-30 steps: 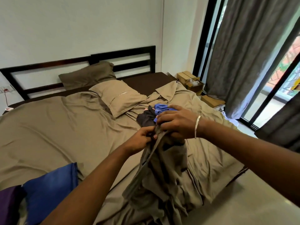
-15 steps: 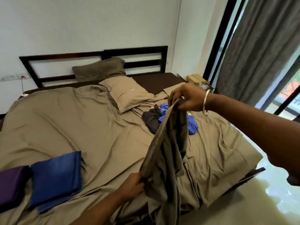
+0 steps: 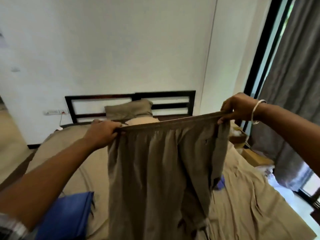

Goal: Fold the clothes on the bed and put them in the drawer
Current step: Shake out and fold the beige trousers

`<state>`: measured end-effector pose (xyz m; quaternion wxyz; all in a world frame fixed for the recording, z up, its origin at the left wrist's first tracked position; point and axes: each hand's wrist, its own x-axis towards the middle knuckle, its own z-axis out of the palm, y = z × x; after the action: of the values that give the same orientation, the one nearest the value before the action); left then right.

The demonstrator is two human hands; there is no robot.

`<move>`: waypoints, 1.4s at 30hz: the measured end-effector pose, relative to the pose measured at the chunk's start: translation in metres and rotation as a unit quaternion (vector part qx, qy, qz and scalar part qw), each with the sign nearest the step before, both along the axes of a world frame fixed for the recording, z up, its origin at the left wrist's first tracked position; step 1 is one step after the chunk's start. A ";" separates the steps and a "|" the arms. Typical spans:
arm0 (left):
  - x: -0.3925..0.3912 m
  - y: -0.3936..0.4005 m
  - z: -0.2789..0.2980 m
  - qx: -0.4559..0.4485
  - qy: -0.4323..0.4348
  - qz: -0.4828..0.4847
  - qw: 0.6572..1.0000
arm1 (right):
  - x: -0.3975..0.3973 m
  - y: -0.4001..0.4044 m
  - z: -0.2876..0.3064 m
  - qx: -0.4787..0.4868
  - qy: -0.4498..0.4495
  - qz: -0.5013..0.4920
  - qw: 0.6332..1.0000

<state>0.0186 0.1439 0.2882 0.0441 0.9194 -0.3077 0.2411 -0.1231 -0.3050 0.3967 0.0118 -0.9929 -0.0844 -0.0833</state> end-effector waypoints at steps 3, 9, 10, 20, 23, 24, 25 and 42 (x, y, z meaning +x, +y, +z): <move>0.006 -0.002 0.063 -0.002 -0.088 0.026 0.996 | 0.005 -0.020 0.033 -0.021 -0.053 0.002 0.998; -0.007 -0.011 0.156 0.087 -0.063 0.287 0.952 | 0.013 -0.024 0.067 0.000 -0.350 0.098 0.932; -0.008 -0.012 0.166 0.048 -0.028 0.319 0.946 | 0.012 -0.018 0.068 -0.002 -0.345 0.108 0.932; -0.005 -0.061 0.228 -0.516 0.322 0.163 0.776 | -0.062 0.072 0.098 0.046 -0.428 0.384 0.817; -0.012 -0.083 0.239 -0.492 0.281 0.175 0.805 | -0.087 0.102 0.103 0.014 -0.430 0.413 0.803; -0.013 -0.088 0.240 -0.479 0.271 0.184 0.814 | -0.090 0.105 0.104 0.017 -0.412 0.406 0.815; -0.013 -0.093 0.243 -0.469 0.262 0.191 0.822 | -0.092 0.105 0.104 0.029 -0.391 0.397 0.830; -0.044 -0.103 0.268 -0.299 0.403 -0.033 0.864 | 0.004 0.033 0.084 0.049 -0.184 0.038 0.981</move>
<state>-0.0256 0.0412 0.5558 0.4454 0.8683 -0.2064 -0.0713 -0.1187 -0.2721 0.4806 0.0475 -0.9549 -0.1182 -0.2680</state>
